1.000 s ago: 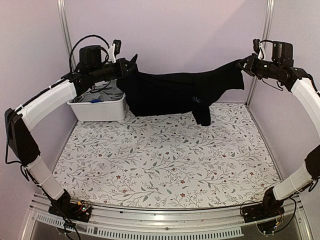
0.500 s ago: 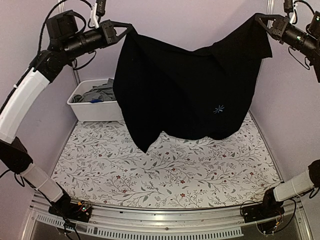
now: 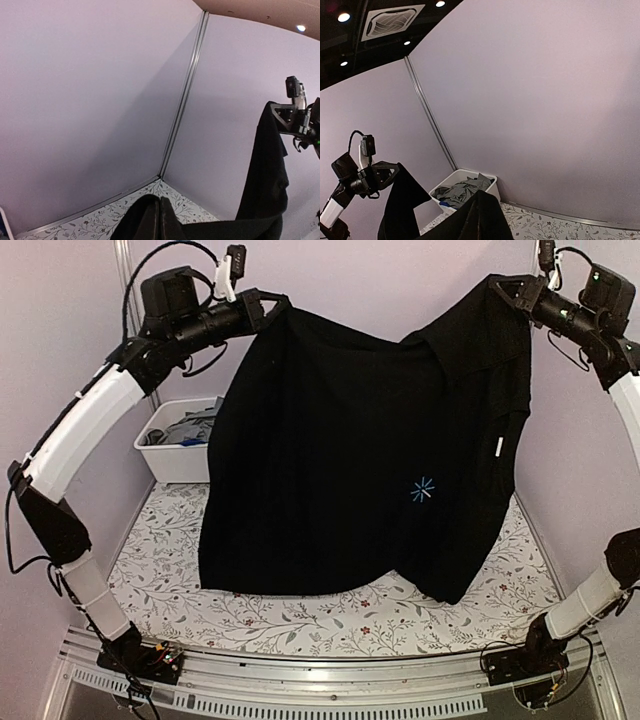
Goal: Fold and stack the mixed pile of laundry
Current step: Flatten out the crumpled T-shirt at the center of the board.
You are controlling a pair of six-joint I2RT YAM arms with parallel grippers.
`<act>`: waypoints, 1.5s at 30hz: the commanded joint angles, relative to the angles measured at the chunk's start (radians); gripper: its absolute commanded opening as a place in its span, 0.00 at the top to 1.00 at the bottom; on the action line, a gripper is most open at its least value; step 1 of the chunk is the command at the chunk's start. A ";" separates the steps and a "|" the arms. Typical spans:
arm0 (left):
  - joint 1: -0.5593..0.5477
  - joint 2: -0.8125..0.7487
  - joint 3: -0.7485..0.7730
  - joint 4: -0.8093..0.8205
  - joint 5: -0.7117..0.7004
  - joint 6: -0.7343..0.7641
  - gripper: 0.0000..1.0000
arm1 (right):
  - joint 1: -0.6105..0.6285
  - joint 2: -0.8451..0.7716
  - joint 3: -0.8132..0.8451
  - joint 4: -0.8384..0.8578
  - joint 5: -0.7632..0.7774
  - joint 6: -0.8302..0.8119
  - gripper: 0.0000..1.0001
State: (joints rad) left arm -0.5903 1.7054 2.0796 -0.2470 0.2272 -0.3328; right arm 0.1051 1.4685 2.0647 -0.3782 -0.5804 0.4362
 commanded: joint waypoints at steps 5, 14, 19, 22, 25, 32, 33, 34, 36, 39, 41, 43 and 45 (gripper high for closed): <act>0.166 0.346 0.288 0.229 0.034 -0.153 1.00 | -0.019 0.265 0.259 0.093 0.112 -0.034 1.00; 0.185 0.349 0.353 0.567 0.116 -0.119 1.00 | -0.130 0.404 0.442 0.474 0.006 0.150 1.00; 0.196 0.233 -0.004 0.543 0.153 -0.098 1.00 | -0.154 0.395 0.306 0.439 -0.082 0.120 1.00; 0.200 0.153 -0.296 0.579 0.153 -0.113 1.00 | -0.154 0.374 0.106 0.347 -0.143 0.092 1.00; 0.200 0.129 -0.482 0.546 0.188 -0.123 1.00 | -0.146 0.306 -0.188 0.320 -0.172 0.076 1.00; 0.195 0.112 -0.739 0.461 0.238 -0.195 1.00 | -0.128 0.055 -0.772 0.220 -0.141 0.068 1.00; 0.195 0.112 -0.757 0.444 0.231 -0.204 1.00 | -0.128 0.036 -0.814 0.182 -0.128 0.065 1.00; 0.195 0.112 -0.765 0.411 0.233 -0.205 1.00 | -0.128 0.026 -0.846 0.142 -0.117 0.062 1.00; 0.184 0.107 -0.752 0.282 0.243 -0.172 1.00 | -0.126 -0.003 -0.895 0.057 -0.112 0.055 1.00; 0.142 0.038 -0.751 0.071 0.241 -0.093 1.00 | -0.123 -0.052 -0.917 -0.112 -0.063 0.040 1.00; 0.106 -0.026 -0.780 -0.032 0.204 -0.035 1.00 | -0.121 -0.105 -0.942 -0.238 -0.032 0.033 1.00; 0.074 -0.085 -0.820 -0.112 0.187 -0.017 1.00 | -0.117 -0.148 -0.990 -0.347 -0.025 0.030 1.00; 0.042 -0.136 -0.862 -0.174 0.173 -0.011 1.00 | -0.112 -0.205 -1.054 -0.408 -0.015 0.041 1.00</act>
State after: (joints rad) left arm -0.4828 1.6951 1.2755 -0.2131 0.4225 -0.4137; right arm -0.0185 1.3434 1.1061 -0.5503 -0.6415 0.4870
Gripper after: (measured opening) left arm 0.004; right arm 0.005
